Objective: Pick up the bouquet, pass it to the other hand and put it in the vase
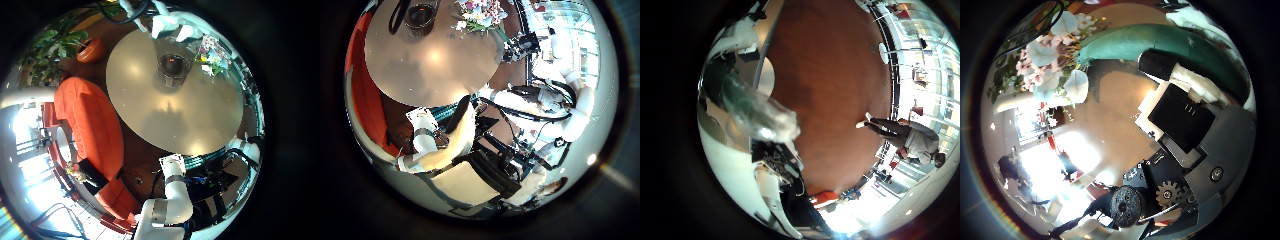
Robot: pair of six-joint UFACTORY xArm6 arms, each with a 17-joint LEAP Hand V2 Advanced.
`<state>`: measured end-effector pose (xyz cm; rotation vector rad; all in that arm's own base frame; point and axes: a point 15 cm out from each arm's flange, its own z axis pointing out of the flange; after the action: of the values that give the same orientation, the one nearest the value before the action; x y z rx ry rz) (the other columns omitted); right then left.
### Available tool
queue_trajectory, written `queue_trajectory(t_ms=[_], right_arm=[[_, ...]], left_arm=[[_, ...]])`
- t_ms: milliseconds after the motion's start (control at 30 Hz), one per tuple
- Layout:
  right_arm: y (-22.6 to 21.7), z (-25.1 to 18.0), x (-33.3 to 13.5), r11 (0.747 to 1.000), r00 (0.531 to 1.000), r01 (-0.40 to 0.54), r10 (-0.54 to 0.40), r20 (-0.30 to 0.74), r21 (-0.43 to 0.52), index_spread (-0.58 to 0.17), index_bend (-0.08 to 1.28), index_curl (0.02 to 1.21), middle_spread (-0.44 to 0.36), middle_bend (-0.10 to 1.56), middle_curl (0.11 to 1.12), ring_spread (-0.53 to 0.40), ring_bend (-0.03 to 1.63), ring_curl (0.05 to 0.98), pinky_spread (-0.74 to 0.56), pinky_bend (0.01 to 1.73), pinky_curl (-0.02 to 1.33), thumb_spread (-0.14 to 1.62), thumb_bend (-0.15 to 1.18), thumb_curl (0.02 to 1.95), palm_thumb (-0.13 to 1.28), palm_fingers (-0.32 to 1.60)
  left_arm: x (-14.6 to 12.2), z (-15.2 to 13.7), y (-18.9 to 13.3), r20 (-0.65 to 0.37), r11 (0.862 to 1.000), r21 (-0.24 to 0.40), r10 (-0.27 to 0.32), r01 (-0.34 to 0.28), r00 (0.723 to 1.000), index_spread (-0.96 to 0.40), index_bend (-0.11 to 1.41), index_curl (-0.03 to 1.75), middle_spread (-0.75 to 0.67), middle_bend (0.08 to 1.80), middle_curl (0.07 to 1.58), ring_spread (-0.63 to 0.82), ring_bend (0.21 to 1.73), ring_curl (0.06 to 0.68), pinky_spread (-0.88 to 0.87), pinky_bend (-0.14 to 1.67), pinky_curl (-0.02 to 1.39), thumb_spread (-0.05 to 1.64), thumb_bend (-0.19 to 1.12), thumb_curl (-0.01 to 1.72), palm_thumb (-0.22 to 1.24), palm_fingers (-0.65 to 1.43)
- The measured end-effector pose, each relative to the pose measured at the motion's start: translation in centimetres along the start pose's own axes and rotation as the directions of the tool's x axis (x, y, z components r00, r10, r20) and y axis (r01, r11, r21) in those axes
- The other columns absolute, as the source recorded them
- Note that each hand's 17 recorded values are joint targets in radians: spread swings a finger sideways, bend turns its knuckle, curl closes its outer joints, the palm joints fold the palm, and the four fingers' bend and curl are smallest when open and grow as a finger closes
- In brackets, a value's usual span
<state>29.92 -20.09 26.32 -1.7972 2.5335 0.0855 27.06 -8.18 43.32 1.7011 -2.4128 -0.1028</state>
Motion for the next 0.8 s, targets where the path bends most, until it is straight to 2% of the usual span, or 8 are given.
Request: queue_trajectory(t_ms=[133,267,467,567,667,800], right_arm=[[0.0,-4.2,-2.2,0.995,0.997,0.037,-0.043,0.068,0.089,-0.264,1.14,0.91,-0.166,1.32,0.85,-0.201,1.44,0.678,-0.18,1.5,0.47,0.85,0.08,0.82,1.15,1.14],[-0.1,-8.8,-4.1,0.979,0.986,0.069,-0.096,0.137,0.189,-0.248,1.16,0.91,-0.154,1.33,0.84,-0.195,1.45,0.685,-0.17,1.49,0.5,0.84,0.08,0.87,1.16,1.14],[-0.5,-15.5,-6.6,0.932,0.951,0.031,-0.139,0.276,0.361,-0.23,1.18,0.89,-0.143,1.34,0.83,-0.189,1.46,0.689,-0.16,1.47,0.53,0.83,0.08,0.95,1.17,1.14],[-0.5,-18.6,-8.0,0.905,0.911,-0.01,-0.168,0.377,0.426,-0.224,1.19,0.89,-0.138,1.35,0.83,-0.186,1.46,0.69,-0.16,1.45,0.55,0.82,0.08,0.99,1.16,1.14],[-0.6,-21.3,-9.4,0.878,0.856,-0.053,-0.205,0.474,0.475,-0.219,1.19,0.88,-0.136,1.36,0.82,-0.185,1.47,0.69,-0.16,1.44,0.57,0.81,0.07,1.02,1.15,1.14],[-0.3,-24.4,-11.0,0.857,0.734,-0.13,-0.255,0.63,0.499,-0.213,1.21,0.87,-0.133,1.36,0.81,-0.184,1.47,0.69,-0.17,1.42,0.6,0.81,0.07,1.06,1.15,1.14]], left_arm=[[0.2,-0.4,-0.1,0.003,1.0,0.01,0.001,-0.001,1.0,-0.06,0.19,0.46,0.21,0.19,0.34,0.44,0.48,0.153,0.43,0.19,0.28,1.16,-0.02,0.31,0.28,0.33],[0.3,-1.2,-0.3,0.003,0.999,0.035,0.002,-0.003,1.0,-0.06,0.19,0.46,0.21,0.19,0.34,0.44,0.48,0.153,0.43,0.19,0.28,1.16,-0.02,0.31,0.28,0.33],[0.9,-2.1,-0.6,-0.022,0.998,0.063,0.008,-0.007,1.0,-0.06,0.2,0.46,0.21,0.19,0.34,0.42,0.48,0.152,0.43,0.19,0.28,1.16,-0.02,0.3,0.29,0.35],[1.7,-2.7,-1.0,-0.052,0.996,0.082,0.024,-0.02,0.998,-0.07,0.2,0.47,0.19,0.2,0.34,0.4,0.48,0.151,0.41,0.19,0.28,1.17,-0.02,0.3,0.29,0.38],[1.6,-3.3,-1.3,-0.098,0.994,0.105,0.017,-0.006,0.995,-0.08,0.21,0.47,0.18,0.2,0.35,0.38,0.49,0.151,0.39,0.18,0.28,1.17,-0.02,0.3,0.29,0.41],[2.4,-4.2,-1.9,-0.196,0.99,0.144,0.038,-0.01,0.98,-0.08,0.19,0.47,0.15,0.23,0.36,0.34,0.51,0.152,0.35,0.18,0.27,1.16,-0.02,0.3,0.3,0.45]])
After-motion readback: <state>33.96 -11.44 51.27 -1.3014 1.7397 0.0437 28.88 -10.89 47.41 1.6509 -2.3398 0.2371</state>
